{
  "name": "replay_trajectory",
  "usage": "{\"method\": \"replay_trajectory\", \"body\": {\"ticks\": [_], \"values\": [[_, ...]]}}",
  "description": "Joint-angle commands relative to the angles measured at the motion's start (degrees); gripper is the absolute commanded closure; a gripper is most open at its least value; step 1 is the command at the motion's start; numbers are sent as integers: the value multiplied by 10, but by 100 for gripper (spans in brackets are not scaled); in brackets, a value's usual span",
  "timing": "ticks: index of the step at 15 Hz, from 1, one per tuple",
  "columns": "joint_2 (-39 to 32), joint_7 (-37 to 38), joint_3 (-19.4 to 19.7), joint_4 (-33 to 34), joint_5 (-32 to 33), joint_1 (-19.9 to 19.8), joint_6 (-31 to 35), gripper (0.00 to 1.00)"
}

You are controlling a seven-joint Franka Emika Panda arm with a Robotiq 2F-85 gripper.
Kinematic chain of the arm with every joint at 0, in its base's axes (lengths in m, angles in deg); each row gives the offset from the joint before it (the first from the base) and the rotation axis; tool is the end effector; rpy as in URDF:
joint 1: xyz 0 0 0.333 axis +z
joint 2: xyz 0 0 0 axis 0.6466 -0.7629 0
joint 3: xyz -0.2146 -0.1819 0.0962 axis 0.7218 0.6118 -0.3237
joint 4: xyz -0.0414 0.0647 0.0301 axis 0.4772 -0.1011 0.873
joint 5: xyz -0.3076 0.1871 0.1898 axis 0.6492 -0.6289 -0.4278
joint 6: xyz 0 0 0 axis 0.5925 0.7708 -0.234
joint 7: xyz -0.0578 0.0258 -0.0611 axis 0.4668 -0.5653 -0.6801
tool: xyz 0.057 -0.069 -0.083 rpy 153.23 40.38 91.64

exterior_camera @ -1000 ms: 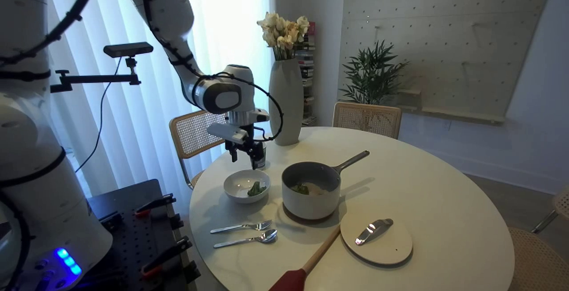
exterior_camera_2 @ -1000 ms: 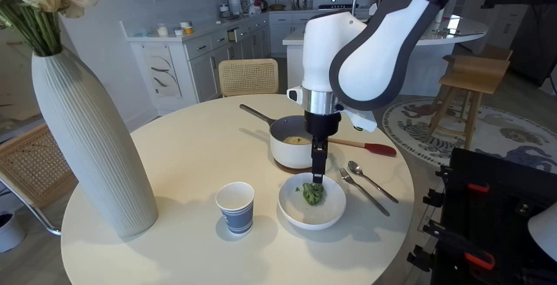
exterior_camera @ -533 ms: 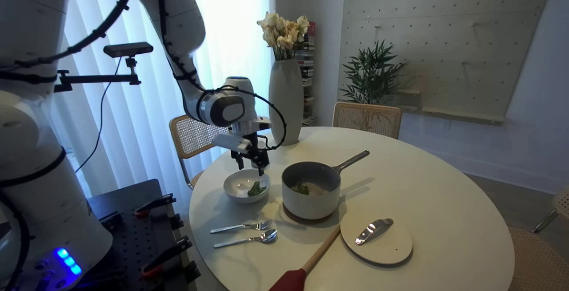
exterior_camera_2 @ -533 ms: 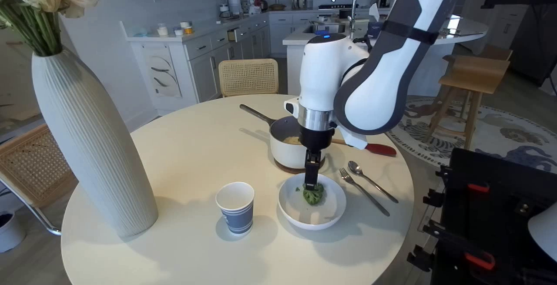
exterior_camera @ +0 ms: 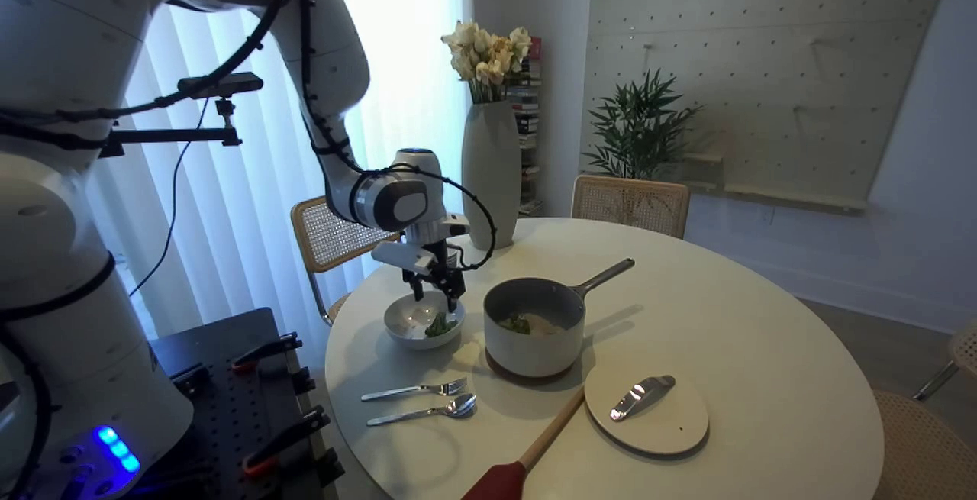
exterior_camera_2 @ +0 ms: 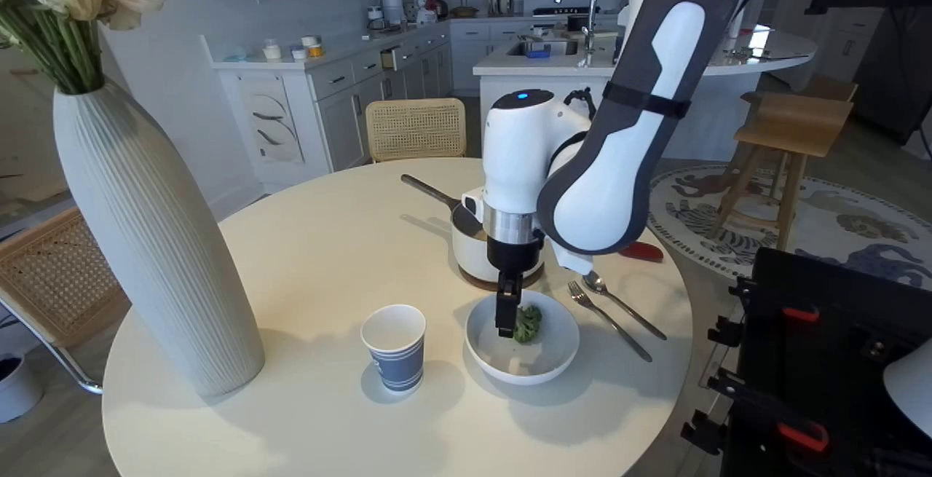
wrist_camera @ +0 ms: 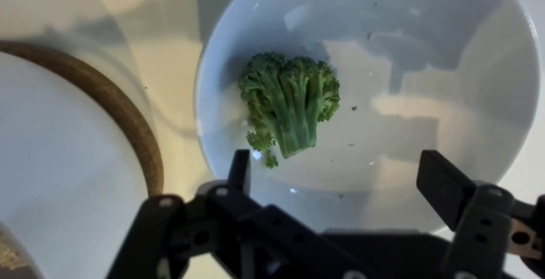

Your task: Move the broccoli in the white bowl to the silver pot

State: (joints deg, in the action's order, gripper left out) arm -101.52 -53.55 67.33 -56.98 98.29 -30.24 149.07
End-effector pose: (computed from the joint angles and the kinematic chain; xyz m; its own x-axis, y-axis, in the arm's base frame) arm 0.4914 0.0956 0.0678 0.9042 0.4252 0.0412 0.4235 -0.9048 0.0441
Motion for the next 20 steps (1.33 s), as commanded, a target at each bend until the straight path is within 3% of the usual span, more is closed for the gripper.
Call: {"method": "replay_trajectory", "body": {"ticks": [1, 10, 11, 20], "values": [[-30, 40, 24, 23, 19, 30, 11, 0], [-73, 64, 64, 47, 22, 69, 13, 0], [-74, 66, 69, 49, 22, 73, 14, 18], [-72, 83, 96, 50, 27, 101, 21, 88]]}}
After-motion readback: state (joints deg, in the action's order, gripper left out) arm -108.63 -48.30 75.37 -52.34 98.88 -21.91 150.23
